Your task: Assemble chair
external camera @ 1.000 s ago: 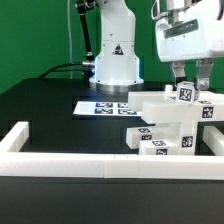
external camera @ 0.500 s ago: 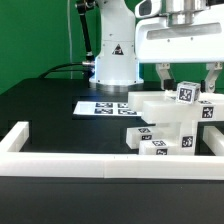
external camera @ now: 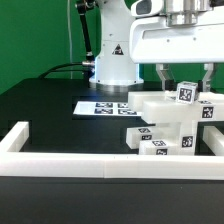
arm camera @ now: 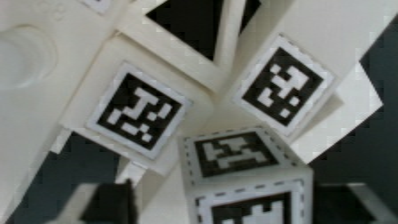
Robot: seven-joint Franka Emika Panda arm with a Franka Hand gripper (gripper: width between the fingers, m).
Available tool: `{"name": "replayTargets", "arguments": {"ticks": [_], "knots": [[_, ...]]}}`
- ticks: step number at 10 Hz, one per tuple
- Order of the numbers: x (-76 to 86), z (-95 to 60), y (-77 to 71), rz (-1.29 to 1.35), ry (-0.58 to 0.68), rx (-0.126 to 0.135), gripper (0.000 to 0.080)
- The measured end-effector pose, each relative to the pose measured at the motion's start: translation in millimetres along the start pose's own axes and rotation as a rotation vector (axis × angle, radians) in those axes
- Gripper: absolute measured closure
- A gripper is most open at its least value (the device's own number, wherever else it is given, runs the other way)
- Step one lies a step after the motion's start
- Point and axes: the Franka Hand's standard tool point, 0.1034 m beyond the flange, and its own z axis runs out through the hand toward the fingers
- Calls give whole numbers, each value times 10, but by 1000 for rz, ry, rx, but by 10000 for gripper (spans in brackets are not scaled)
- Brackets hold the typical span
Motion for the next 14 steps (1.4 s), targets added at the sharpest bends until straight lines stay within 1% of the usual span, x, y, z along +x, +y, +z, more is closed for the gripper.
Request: {"name": "replayTargets", "arguments": {"ticks": [1,4,7,8,10,11,14], "knots": [[0,0,0,0,0,0,517],[0,0,-1,58,0,0,512],[-4,2,-2,267,-2,4,512],[3,3,0,380,-1,13,512],[15,0,-3,502,0,25,512],[18,1,-7,607,-2,35,512],[10,2,-21,849,-7,47,511]]}}
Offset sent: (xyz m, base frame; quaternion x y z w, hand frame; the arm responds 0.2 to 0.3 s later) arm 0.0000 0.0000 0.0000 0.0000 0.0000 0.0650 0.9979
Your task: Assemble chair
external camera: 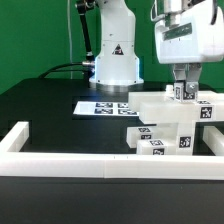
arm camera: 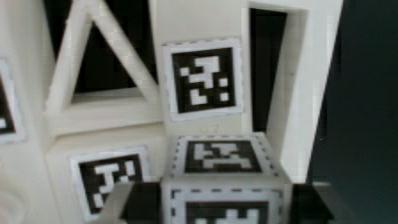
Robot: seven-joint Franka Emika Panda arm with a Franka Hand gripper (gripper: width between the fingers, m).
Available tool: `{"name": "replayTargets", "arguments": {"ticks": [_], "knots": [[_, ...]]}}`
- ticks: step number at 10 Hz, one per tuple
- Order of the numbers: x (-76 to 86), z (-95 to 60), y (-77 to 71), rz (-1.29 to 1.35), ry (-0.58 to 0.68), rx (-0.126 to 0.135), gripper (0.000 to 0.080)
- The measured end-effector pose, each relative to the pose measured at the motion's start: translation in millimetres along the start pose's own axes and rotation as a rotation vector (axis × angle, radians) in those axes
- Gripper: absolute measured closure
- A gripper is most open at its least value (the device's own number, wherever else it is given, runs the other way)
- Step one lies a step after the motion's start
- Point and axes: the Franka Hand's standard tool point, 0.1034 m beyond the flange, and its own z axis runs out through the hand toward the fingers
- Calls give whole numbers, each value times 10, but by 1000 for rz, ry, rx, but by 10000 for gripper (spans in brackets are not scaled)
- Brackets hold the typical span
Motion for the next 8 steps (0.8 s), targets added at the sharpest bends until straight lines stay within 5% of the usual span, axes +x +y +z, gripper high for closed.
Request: {"name": "replayTargets", "arguments": {"ticks": [8], "knots": [[-67,7,0,512,-24,7,511]]}}
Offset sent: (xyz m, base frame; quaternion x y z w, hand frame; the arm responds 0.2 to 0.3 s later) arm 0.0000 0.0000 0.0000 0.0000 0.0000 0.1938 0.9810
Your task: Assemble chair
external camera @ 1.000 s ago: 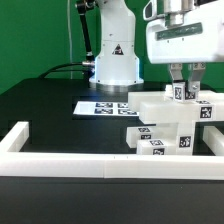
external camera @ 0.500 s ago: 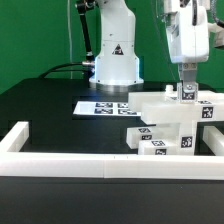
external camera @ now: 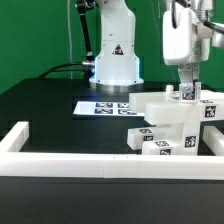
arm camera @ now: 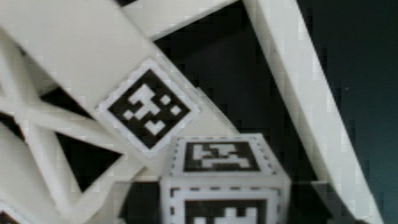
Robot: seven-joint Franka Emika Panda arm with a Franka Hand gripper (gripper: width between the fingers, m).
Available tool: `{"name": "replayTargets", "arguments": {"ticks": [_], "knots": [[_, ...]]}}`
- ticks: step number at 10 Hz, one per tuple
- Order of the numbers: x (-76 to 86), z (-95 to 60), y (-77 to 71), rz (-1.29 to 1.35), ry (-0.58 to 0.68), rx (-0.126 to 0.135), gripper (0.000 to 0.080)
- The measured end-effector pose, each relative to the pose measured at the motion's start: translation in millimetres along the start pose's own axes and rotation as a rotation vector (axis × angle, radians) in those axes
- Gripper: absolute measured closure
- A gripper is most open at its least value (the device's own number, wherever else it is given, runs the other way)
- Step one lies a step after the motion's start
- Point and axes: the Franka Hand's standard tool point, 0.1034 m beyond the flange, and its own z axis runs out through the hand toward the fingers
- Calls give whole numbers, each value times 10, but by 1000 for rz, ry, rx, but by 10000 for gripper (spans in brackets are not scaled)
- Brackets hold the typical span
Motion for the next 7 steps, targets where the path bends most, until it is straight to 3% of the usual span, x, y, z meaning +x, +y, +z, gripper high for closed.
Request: {"name": "replayTargets", "arguments": {"ticks": [2,7], "knots": [[10,6,-8,164,-23,9,511],[-14,20,-2,306,-79,2,511]]}}
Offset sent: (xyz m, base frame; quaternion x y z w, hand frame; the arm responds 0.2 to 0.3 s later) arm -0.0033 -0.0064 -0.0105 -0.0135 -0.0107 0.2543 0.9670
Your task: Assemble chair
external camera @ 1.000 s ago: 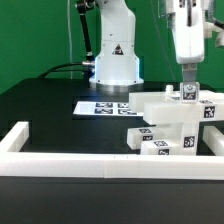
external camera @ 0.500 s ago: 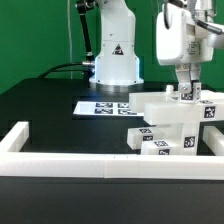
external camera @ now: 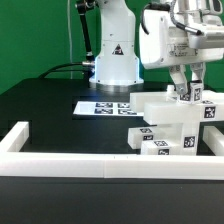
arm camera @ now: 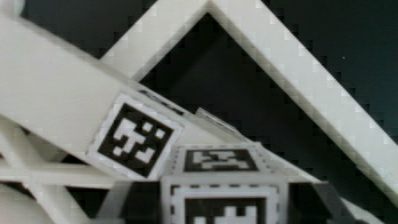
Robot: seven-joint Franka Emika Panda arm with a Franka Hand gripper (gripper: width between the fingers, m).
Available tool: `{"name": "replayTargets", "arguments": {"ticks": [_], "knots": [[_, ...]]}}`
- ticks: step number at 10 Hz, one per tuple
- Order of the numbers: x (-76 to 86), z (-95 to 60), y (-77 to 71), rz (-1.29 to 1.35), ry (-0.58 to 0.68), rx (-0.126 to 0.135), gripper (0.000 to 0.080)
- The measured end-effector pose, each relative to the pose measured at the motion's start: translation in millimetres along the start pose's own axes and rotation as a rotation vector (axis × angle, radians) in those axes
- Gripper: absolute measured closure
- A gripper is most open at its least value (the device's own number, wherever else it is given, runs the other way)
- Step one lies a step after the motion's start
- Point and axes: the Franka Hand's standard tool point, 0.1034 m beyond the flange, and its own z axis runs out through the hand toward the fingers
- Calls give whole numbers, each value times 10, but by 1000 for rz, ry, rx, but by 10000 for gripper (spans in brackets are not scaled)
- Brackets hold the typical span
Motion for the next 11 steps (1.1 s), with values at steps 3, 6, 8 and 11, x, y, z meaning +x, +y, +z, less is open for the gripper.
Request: {"name": "replayTargets", "arguments": {"ticks": [3,6,8,11], "knots": [[2,3,3,-86,1,-5,510],[-13,-10,7,-265,6,-45,162],[-45,-15,-13,-495,1,-14,151],[-34,-16,-24,-692,4,-14,151]]}}
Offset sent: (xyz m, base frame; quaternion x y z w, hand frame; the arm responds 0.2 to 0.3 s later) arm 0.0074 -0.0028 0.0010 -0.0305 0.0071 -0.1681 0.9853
